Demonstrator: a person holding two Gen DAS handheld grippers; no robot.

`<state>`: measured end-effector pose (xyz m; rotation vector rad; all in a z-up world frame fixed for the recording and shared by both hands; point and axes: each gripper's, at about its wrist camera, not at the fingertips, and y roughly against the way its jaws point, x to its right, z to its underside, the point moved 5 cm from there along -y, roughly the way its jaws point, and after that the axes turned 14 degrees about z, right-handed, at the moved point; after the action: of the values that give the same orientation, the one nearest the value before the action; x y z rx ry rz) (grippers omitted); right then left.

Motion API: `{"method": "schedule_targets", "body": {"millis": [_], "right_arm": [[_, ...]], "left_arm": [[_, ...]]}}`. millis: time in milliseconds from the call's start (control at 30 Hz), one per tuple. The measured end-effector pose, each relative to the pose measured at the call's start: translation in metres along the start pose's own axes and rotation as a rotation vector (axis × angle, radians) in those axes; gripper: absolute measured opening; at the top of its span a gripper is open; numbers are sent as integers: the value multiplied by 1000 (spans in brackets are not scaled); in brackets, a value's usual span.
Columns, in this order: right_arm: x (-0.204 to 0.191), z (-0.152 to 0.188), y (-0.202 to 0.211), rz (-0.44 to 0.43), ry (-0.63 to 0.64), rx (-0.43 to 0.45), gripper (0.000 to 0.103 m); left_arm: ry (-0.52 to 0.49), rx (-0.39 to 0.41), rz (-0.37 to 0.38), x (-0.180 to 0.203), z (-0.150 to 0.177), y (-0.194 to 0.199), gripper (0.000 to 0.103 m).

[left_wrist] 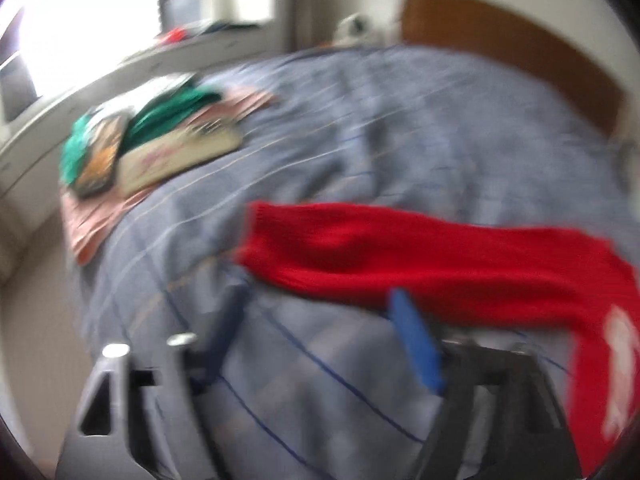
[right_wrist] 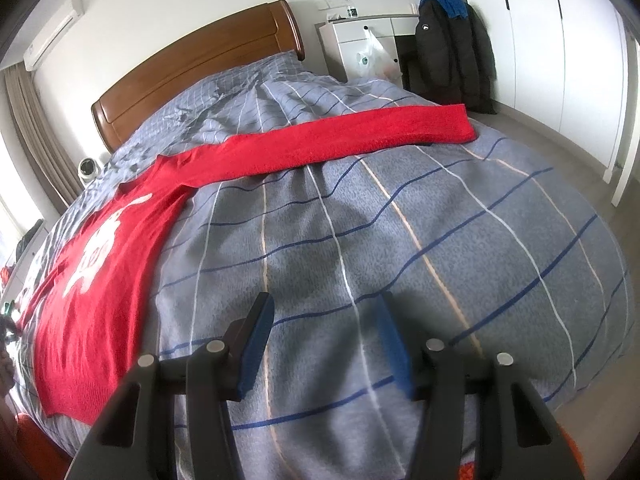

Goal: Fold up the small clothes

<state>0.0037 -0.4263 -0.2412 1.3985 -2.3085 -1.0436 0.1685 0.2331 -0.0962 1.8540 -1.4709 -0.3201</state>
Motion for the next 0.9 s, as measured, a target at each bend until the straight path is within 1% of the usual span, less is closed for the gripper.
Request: {"method": "schedule_targets", "body": {"millis": [33,67,133,167,233,267,300,333,367,400,433,500,533,633,733,767,900], "right_arm": [[0,0,1,-3,-1,0,57],[-1,0,1,-3,-1,2,58],[-2,0,1,3,4,4,60],[-3,0,1,9,8,4,60],[-4,0,0,17,14,4,61],[-4,0,0,19,15,4,61],[-4,0,0,19,14,4,61],[-4,0,0,18,12,3,61],[-4,0,0,17,7,2,61],[-4,0,0,18,4,2,61],[-4,1,0,19,2,1,61],[-4,1,0,22,5,2,61],[-4,1,0,23,8,2,61],[-4,2,-2,27,13,0,61],[-4,2,-3,31,15,-2,62],[-4,2,-3,30,17,-1,62],[-3,2,-4,26,20,1,63]], "left_arm": [[-43,10,63,17,5,7,91],[-98,2,135,37,12,9,93],[-191,-18,229,68,21,6,96],[-254,-21,257,84,26,3,96],[-337,-21,257,103,31,-11,96],[-350,-38,249,107,34,-21,97],[-353,-70,247,109,37,-33,99],[-355,-118,247,110,42,-48,100],[-376,-180,217,107,50,-67,102],[-395,-213,199,105,56,-79,103],[-403,-197,212,105,58,-83,103],[-409,-152,188,106,56,-79,103],[-433,-145,183,107,57,-80,103],[-433,-120,203,102,60,-74,103],[-424,-74,224,102,61,-75,103],[-422,-65,230,102,59,-77,103],[-419,-70,232,102,59,-78,103]]}}
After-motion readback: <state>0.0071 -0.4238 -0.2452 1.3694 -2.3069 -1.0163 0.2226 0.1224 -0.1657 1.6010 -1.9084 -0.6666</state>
